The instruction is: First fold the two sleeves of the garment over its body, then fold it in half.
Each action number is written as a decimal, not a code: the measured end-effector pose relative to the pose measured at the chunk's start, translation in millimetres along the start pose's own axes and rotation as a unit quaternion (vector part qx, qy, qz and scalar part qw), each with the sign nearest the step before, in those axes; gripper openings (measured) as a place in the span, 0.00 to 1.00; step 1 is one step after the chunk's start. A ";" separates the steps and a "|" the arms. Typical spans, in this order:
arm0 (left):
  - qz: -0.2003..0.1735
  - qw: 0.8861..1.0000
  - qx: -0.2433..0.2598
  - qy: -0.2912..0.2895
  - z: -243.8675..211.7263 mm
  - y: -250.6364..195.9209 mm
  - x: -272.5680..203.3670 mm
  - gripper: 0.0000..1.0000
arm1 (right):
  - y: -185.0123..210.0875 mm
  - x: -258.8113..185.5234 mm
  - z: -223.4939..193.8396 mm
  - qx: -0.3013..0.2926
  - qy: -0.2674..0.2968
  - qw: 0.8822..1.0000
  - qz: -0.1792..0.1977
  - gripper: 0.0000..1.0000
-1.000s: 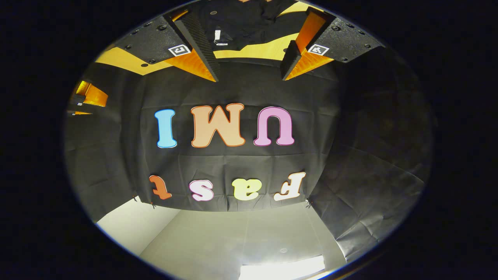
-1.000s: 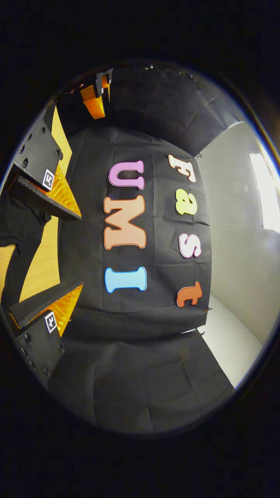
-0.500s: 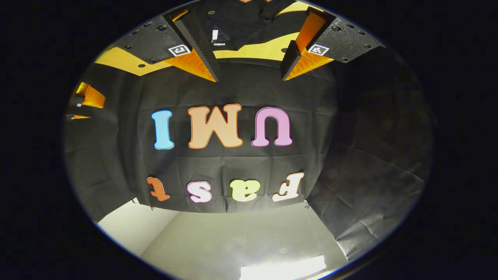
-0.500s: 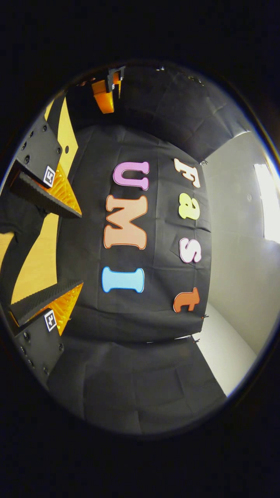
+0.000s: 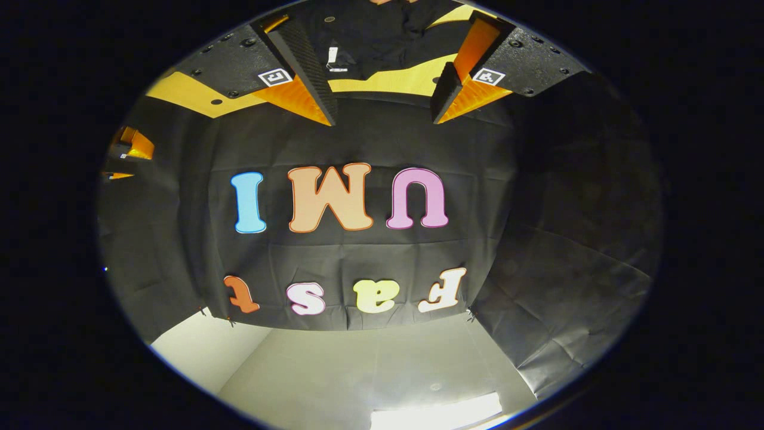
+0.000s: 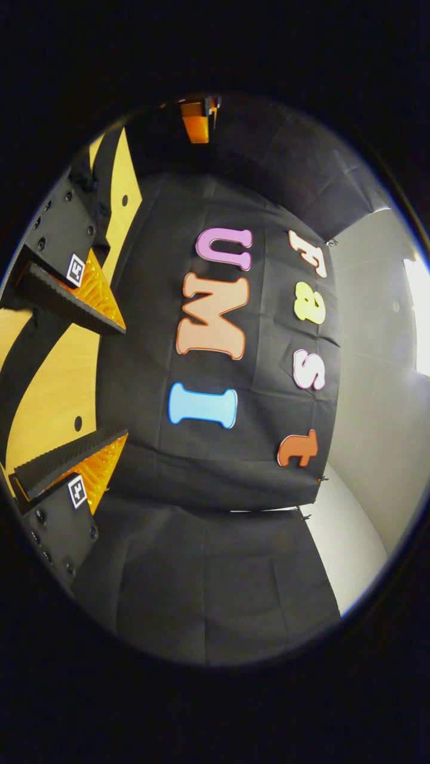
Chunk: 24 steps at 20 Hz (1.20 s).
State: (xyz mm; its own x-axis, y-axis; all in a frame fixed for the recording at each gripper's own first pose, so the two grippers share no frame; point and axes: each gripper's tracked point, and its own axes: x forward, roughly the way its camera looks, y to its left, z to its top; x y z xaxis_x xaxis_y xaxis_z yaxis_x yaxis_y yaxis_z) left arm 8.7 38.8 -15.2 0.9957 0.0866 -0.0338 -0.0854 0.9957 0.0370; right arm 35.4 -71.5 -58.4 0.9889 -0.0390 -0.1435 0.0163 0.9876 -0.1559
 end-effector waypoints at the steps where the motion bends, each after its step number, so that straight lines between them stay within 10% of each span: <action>1: 0.001 1.000 0.001 0.002 -0.8 -1.9 0.1 0.92 | -11.6 3.8 -11.1 -0.011 0.014 1.000 -0.003 0.99; 14: 0.028 0.999 0.016 0.029 -19.0 -25.9 -6.0 0.92 | -92.4 22.9 -189.8 -0.098 0.241 0.963 0.070 0.98; 24: 0.077 0.995 0.007 0.065 -43.8 -26.2 -21.2 0.92 | -102.3 -0.4 -306.9 -0.151 0.420 0.874 0.190 1.00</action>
State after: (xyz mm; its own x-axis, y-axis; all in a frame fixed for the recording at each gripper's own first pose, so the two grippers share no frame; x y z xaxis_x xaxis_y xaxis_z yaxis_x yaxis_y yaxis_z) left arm -11.8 12.4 -59.2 0.9575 0.2434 -0.1548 -0.2361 0.9696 0.0646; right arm -12.0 -219.1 -342.4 0.4546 0.0593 -0.8887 -0.4552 0.8731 -0.1746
